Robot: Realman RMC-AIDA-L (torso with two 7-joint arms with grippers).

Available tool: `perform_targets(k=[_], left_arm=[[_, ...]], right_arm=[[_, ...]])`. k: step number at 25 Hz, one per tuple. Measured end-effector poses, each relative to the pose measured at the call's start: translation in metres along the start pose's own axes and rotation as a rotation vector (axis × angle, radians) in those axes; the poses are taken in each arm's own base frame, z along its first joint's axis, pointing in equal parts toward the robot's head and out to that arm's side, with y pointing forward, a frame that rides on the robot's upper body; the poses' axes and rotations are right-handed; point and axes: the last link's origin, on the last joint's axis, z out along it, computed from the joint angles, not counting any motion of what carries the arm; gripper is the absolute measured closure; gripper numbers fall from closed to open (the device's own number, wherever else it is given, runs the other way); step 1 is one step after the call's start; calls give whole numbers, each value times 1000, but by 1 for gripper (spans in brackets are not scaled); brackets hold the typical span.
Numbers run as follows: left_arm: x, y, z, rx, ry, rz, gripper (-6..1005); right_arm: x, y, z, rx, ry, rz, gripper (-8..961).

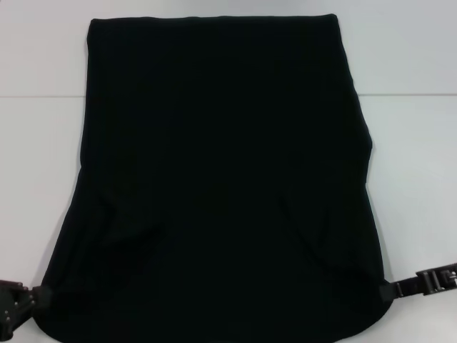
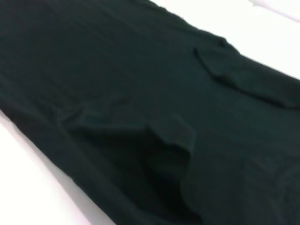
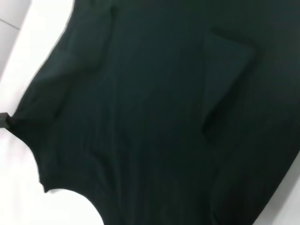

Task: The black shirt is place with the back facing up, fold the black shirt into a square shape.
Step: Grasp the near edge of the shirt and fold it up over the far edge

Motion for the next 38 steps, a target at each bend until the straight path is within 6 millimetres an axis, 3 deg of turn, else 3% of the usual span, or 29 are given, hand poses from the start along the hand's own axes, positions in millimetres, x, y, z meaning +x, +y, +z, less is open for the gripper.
perform_targets(k=[17, 26, 29, 32, 38], left_arm=[[-28, 34, -31, -131, 56, -126, 1001], [-38, 41, -34, -132, 54, -155, 1001], [-32, 38, -32, -136, 65, -146, 1001], [-16, 28, -26, -140, 85, -132, 1001], [49, -6, 2, -155, 184, -88, 1000]], right_arm=[[64, -13, -37, -99, -56, -65, 882], [88, -11, -40, -138, -60, -84, 882], [83, -11, -39, -139, -83, -96, 882], [66, -9, -39, -134, -151, -114, 882], [18, -8, -42, -103, -349, -147, 881]])
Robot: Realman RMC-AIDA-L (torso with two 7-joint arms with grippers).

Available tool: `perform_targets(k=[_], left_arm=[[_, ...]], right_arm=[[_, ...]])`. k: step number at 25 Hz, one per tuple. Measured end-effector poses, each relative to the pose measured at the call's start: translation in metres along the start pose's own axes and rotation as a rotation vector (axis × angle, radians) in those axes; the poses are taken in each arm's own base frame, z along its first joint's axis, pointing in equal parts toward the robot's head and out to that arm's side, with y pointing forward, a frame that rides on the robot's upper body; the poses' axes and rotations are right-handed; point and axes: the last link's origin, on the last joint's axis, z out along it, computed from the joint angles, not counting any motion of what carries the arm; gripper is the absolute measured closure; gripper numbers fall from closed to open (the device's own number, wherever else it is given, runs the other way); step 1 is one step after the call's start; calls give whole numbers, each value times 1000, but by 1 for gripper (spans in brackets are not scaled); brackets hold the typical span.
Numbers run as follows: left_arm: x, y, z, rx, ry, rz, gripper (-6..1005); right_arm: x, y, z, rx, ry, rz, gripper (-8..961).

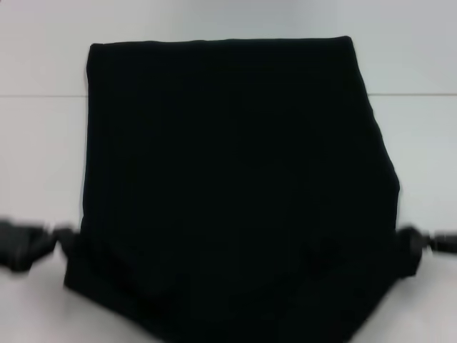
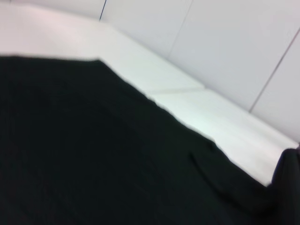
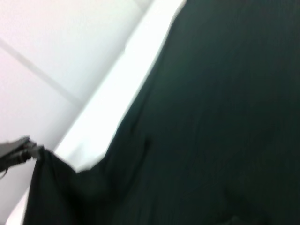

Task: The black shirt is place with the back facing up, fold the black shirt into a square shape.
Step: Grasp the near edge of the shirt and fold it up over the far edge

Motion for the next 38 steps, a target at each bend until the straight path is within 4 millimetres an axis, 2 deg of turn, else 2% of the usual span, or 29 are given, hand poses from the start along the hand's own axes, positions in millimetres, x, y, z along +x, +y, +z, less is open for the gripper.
perform_targets(k=[5, 9, 18, 24, 27, 38], left_arm=[[54, -31, 39, 32, 29, 3, 997], [84, -52, 63, 125, 50, -5, 995], [116, -89, 105, 387, 39, 27, 989], [131, -99, 122, 491, 31, 61, 985], [133, -101, 127, 519, 28, 67, 984], [107, -98, 150, 587, -48, 93, 977]], right_arm=[[-39, -9, 16, 68, -108, -27, 881], [-65, -18, 39, 142, -156, -28, 881], [-119, -34, 96, 385, -233, -43, 881], [-145, -34, 113, 488, -268, -76, 881], [-150, -32, 117, 499, -266, -89, 881], [-130, -35, 133, 533, -223, -79, 871]])
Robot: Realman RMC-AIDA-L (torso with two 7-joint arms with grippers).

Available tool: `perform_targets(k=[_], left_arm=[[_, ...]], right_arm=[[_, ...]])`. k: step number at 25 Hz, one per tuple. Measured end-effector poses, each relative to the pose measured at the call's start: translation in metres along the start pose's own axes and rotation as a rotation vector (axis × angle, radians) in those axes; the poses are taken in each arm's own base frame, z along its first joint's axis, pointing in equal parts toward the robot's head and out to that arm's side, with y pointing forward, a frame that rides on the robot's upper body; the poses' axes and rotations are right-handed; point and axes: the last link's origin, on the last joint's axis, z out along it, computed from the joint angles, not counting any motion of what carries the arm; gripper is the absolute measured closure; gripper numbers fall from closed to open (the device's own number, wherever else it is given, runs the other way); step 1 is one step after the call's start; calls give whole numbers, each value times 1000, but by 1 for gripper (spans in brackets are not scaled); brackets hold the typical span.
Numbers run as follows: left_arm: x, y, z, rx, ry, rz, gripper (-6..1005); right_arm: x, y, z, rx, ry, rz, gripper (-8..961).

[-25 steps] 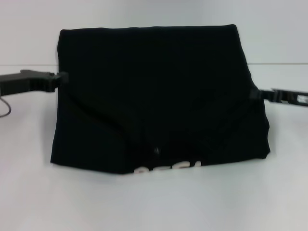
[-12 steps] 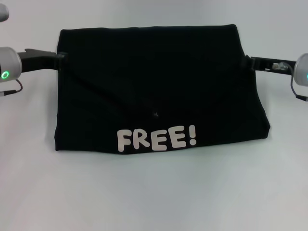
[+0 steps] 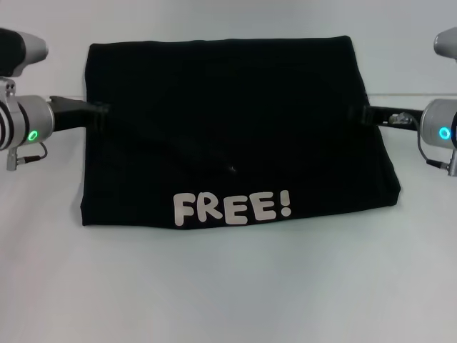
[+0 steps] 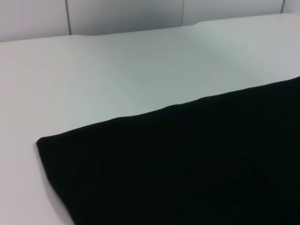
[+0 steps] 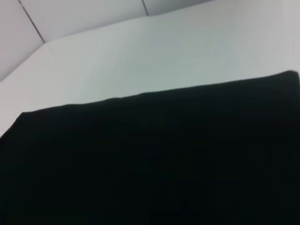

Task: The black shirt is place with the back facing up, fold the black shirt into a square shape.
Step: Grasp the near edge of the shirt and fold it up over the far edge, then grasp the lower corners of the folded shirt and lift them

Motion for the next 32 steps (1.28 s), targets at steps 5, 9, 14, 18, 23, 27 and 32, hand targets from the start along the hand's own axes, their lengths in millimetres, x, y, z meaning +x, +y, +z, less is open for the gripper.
perform_targets(k=[5, 9, 14, 18, 23, 27, 32], left_arm=[[-6, -2, 2, 45, -11, 6, 894], [-8, -7, -2, 57, -10, -13, 705], [-12, -16, -28, 1, 12, -117, 499], [-27, -14, -57, -120, -19, -137, 404], [-54, -15, -83, -208, -83, -131, 269], [-73, -12, -90, -225, -122, -76, 110], [-82, 4, -83, -261, -156, 19, 76]], right_arm=[[2, -2, -2, -3, 3, -1, 738], [-1, -8, -6, 6, -19, 7, 605], [-7, -10, -25, -98, -89, 58, 489], [-5, -9, -44, -233, -75, 76, 397], [1, -12, -57, -287, -3, 90, 255], [5, -15, -59, -283, 28, 84, 239], [8, -10, -56, -291, 51, 65, 239]])
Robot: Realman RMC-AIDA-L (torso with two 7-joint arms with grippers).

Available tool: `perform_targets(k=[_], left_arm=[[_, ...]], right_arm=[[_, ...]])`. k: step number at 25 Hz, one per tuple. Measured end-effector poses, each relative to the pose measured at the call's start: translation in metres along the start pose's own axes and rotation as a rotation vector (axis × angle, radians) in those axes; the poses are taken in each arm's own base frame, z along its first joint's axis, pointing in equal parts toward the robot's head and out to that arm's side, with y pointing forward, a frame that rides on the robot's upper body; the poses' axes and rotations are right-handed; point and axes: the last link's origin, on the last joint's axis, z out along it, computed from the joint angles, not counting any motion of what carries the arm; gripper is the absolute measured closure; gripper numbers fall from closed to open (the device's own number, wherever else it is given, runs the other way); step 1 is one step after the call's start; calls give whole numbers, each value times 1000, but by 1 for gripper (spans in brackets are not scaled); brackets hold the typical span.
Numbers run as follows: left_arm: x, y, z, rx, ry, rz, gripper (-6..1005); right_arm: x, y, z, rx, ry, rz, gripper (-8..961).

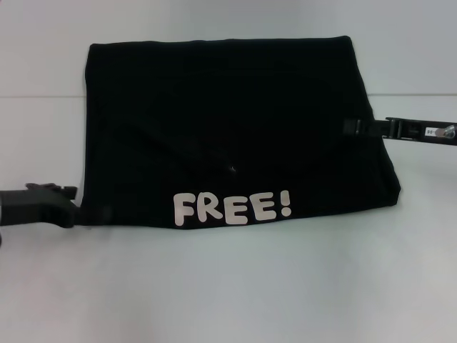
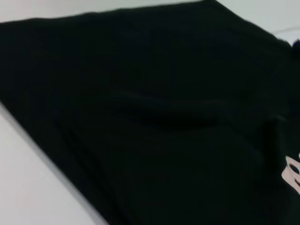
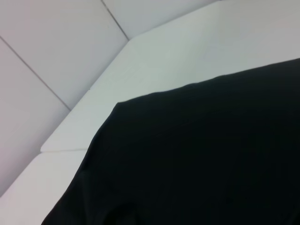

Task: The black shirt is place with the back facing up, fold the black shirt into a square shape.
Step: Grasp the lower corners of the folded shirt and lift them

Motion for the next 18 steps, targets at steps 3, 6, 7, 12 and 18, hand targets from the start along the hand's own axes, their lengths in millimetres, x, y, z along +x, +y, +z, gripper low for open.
perform_targets(k=[3, 6, 7, 12, 18], left_arm=[[-1, 4, 7, 3, -22, 25, 68], [-1, 3, 10, 27, -38, 29, 67], [-1, 2, 11, 35, -43, 27, 68], [-4, 4, 10, 25, -53, 18, 73], [-1, 14, 11, -38, -55, 27, 78]], right_arm=[[0, 2, 2, -3, 11, -7, 239], [0, 2, 3, -2, 13, -7, 239], [0, 2, 3, -2, 14, -7, 239], [2, 1, 1, 2, 15, -3, 239], [6, -2, -1, 8, 15, 6, 239]])
